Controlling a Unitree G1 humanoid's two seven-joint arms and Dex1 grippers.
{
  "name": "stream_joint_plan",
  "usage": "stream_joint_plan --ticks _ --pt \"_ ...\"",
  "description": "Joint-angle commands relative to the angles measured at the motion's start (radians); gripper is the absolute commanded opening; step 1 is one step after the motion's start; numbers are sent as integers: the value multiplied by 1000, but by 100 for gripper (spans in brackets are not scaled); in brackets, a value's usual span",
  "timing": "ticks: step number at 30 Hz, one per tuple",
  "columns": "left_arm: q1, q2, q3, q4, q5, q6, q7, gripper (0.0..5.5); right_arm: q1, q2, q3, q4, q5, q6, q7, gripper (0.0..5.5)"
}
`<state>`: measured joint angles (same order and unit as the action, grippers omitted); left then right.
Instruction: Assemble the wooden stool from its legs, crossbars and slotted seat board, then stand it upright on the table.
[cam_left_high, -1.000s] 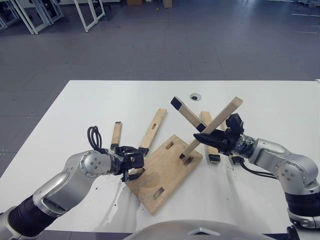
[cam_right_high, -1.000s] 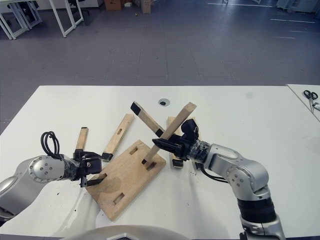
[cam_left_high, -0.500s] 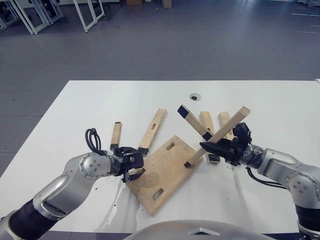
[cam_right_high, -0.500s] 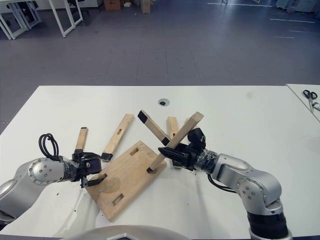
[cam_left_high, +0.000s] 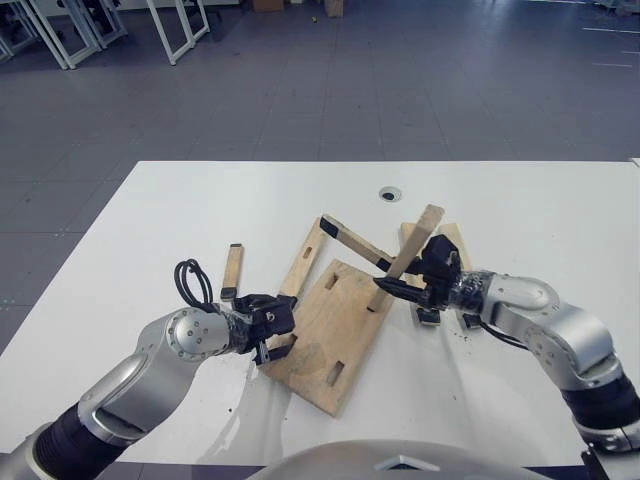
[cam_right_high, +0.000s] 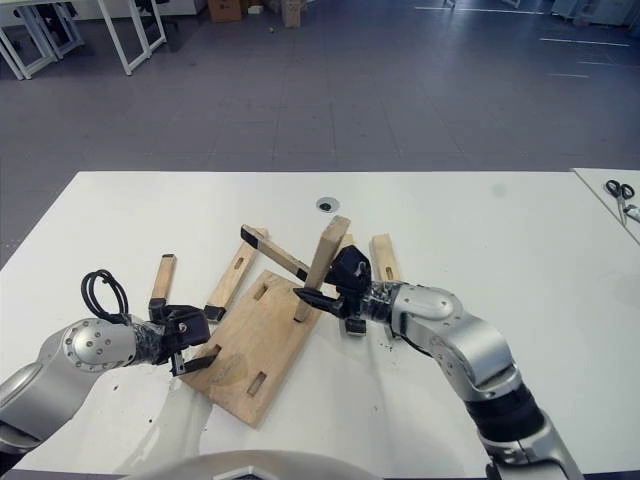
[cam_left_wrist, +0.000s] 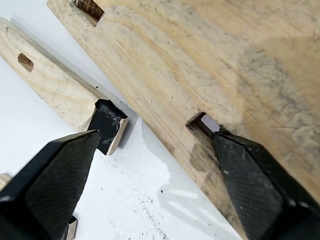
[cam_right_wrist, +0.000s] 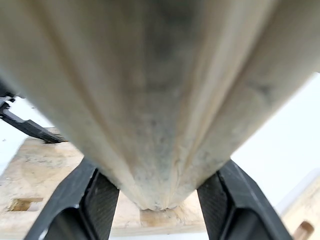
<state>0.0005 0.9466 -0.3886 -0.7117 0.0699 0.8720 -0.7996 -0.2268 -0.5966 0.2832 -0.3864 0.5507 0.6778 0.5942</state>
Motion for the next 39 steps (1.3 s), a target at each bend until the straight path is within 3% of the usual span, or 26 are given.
stream_joint_plan --ticks 1,5,14,19,21,23,27,31,34,39 --pt "-8 -70 -66 18 -39 55 -7 418 39 16 138 369 -124 106 33 203" --pt "-33 -87 -71 30 -39 63 -11 418 10 26 102 551 -116 27 129 203" --pt "-34 -106 -79 19 -35 92 4 418 -93 17 59 306 -142 -82 125 203" --pt "-27 -110 -77 14 -42 108 18 418 -118 30 -29 304 -156 -55 77 313" --pt "-18 -105 -70 10 -49 114 25 418 -109 -25 -70 270 -156 -23 99 346" --pt "9 -105 -53 -5 -60 133 42 418 -65 -161 -127 190 -154 34 156 392" --pt "81 -135 -17 -46 -88 182 106 418 6 -322 -261 63 -93 140 232 392" --pt "109 -158 -15 -49 -98 198 158 418 38 -357 -349 -2 -2 235 271 392" --pt "111 -159 -19 -41 -104 193 178 418 -59 -256 -432 60 -1 280 118 392" --pt "99 -174 -19 -25 -125 199 201 418 -461 147 -646 52 85 368 -382 292"
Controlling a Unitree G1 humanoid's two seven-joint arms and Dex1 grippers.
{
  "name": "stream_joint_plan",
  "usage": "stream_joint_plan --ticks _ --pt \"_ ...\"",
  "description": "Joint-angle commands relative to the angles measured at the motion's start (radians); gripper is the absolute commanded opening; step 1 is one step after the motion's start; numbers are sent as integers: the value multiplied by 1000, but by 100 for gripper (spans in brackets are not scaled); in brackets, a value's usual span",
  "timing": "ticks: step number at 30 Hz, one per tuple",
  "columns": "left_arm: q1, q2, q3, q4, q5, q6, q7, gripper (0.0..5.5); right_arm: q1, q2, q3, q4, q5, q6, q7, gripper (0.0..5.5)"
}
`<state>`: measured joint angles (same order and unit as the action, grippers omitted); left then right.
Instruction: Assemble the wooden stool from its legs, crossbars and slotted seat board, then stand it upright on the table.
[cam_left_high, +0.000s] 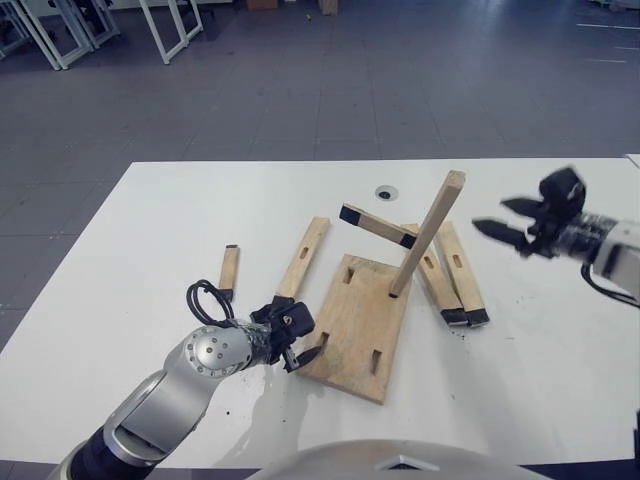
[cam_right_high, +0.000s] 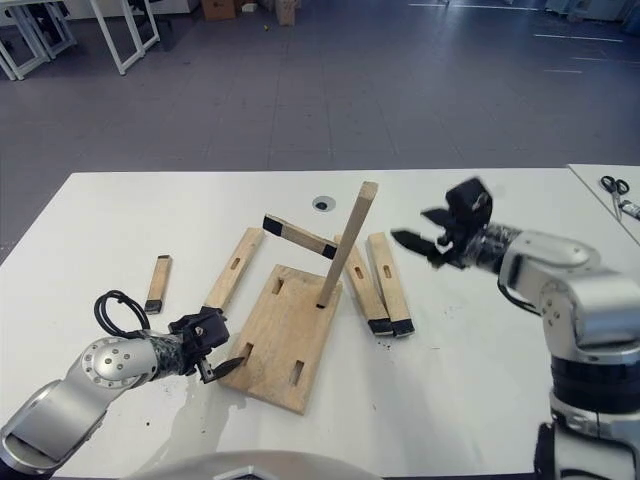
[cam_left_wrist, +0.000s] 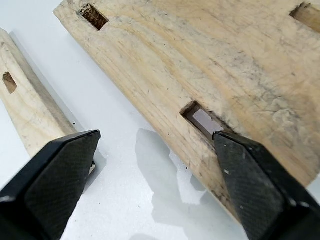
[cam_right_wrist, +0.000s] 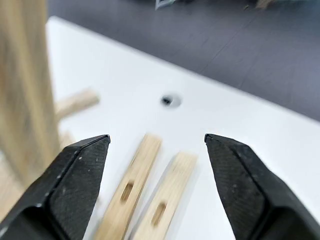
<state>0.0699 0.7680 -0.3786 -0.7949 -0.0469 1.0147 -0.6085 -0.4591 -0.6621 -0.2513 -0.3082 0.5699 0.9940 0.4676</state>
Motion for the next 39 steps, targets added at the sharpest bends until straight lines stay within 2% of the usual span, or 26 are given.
stream_joint_plan --ticks 1,3,5,7,9,11,14,18,21,22,24,29,31,34,39 --pt "24 -1 -34 60 -12 60 15 418 -320 294 -143 -35 90 52 -356 266" --pt "8 -10 -48 65 -17 66 24 418 -475 426 -198 -46 128 7 -529 266" --pt "-4 -18 -56 69 -21 73 36 418 -498 508 -197 -75 151 11 -617 266" --pt "-16 -26 -62 73 -26 82 45 418 -336 559 -101 -102 140 87 -635 266" --pt "-32 -31 -72 77 -30 89 51 418 -105 549 59 -123 92 134 -609 266" --pt "-43 -30 -79 79 -31 91 53 418 48 545 135 -158 72 155 -604 266" --pt "-36 -33 -75 75 -36 99 63 418 37 589 93 -198 109 171 -629 266" --pt "-19 -50 -73 87 -42 93 82 418 -194 674 -52 -191 235 114 -691 266" --pt "-16 -55 -75 99 -44 84 92 418 -374 584 -189 -137 267 36 -726 266" --pt "-15 -57 -74 102 -44 82 95 418 -399 530 -217 -129 261 25 -720 266" --pt "-8 -60 -68 103 -43 77 105 418 -344 438 -236 -141 242 39 -692 301" --pt "-36 -178 44 62 -65 132 181 418 211 235 -79 -193 63 37 -527 404" --pt "-51 -229 70 45 -78 169 206 418 374 201 35 -157 -5 4 -461 408" --pt "-68 -271 103 31 -94 203 229 418 436 190 123 -124 -61 -30 -399 408" --pt "-83 -285 130 24 -115 227 243 418 425 185 166 -80 -128 -54 -351 408"
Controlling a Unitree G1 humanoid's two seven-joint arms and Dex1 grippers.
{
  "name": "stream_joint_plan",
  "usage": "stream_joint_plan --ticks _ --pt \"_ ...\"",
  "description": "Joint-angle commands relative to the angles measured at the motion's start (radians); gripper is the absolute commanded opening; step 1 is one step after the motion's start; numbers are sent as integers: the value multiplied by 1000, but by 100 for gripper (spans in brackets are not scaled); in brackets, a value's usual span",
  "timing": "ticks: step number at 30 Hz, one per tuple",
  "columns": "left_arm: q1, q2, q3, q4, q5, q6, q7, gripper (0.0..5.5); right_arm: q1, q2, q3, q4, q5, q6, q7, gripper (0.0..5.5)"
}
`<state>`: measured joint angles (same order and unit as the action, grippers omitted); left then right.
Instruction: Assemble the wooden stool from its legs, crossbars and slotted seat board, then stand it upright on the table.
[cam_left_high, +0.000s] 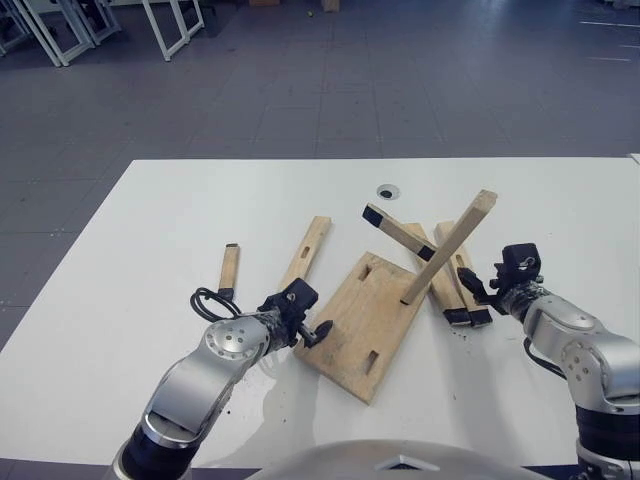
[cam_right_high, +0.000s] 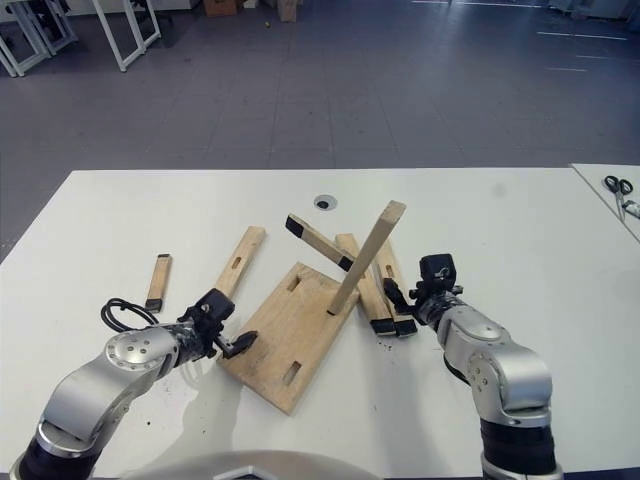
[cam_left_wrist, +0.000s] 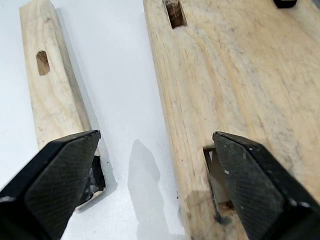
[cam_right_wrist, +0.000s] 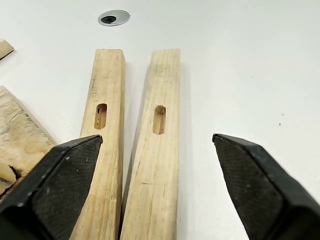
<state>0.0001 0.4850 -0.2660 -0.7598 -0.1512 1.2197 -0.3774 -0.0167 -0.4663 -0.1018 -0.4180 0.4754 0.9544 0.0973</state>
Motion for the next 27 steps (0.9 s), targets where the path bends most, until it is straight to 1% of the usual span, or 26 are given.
stream_joint_plan --ticks 1,6,16,22,27 --pt "-15 -4 21 -13 -14 25 14 418 -15 -14 19 43 -49 -21 26 408" --pt "-33 -12 47 -32 -29 46 25 418 -3 -52 60 116 -132 -47 69 408" --pt "-27 -22 43 -34 -44 54 54 418 -56 -35 70 132 -176 -38 119 408" --pt "-28 -24 43 -37 -52 61 63 418 -59 -45 105 165 -205 -43 146 408" --pt "-42 -17 47 -34 -60 63 54 418 -46 -57 130 165 -222 27 163 408"
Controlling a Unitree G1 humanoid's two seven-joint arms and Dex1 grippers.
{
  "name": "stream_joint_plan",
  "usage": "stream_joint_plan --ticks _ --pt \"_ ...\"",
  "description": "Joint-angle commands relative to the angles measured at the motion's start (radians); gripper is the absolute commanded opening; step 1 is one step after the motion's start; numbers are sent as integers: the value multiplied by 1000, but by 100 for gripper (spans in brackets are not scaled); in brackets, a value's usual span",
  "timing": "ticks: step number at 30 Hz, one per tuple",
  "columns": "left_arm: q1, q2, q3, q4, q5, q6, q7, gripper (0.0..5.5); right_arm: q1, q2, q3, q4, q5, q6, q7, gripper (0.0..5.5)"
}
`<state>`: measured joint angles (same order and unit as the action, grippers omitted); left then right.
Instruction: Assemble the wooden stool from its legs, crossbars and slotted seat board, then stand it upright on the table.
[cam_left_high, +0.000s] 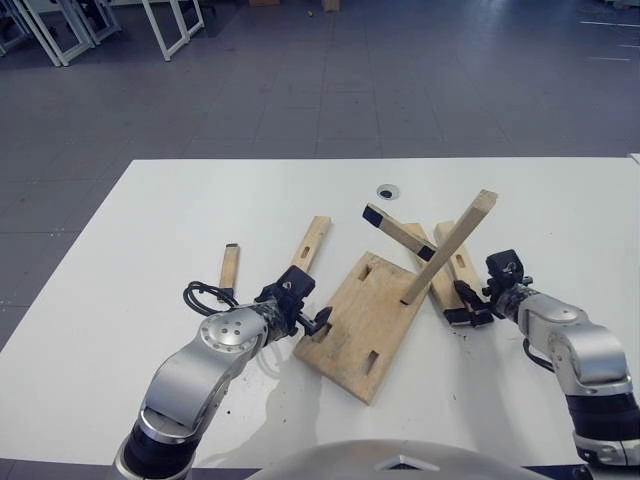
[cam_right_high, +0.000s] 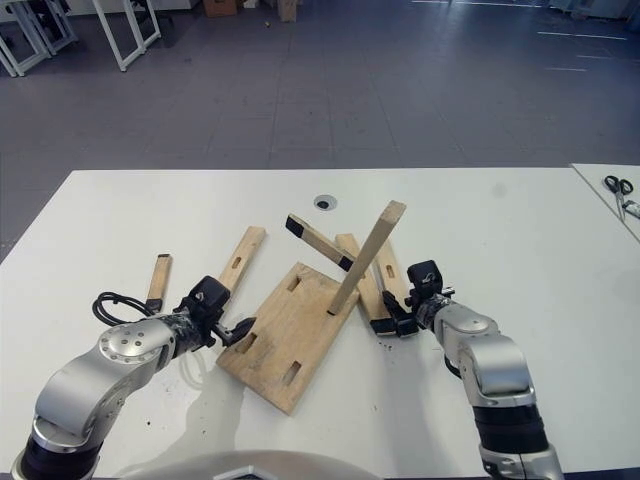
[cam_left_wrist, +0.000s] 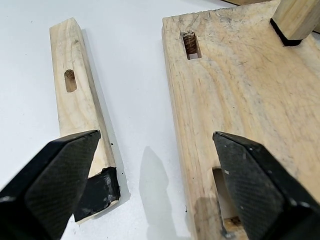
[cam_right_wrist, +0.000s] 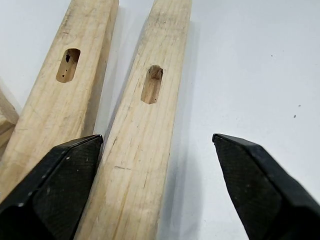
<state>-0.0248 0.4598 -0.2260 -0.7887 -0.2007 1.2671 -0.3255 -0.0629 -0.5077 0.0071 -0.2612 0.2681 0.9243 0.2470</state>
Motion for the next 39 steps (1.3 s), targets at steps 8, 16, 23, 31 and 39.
stream_joint_plan --ticks 8,16,23,31,39 --pt "-42 -22 42 -21 -38 36 17 418 -38 -94 -16 52 -8 201 71 304" --pt "-49 -69 110 -6 -76 30 25 418 -33 -125 -44 77 4 149 150 204" --pt "-223 -245 599 123 -500 81 -174 418 -364 -66 -375 23 159 6 92 203" --pt "-457 -168 822 489 -1120 171 -313 463 -615 -22 -533 -69 1218 269 176 203" --pt "-490 -104 697 586 -1444 91 -147 463 -504 -41 -293 -142 1452 231 103 203"
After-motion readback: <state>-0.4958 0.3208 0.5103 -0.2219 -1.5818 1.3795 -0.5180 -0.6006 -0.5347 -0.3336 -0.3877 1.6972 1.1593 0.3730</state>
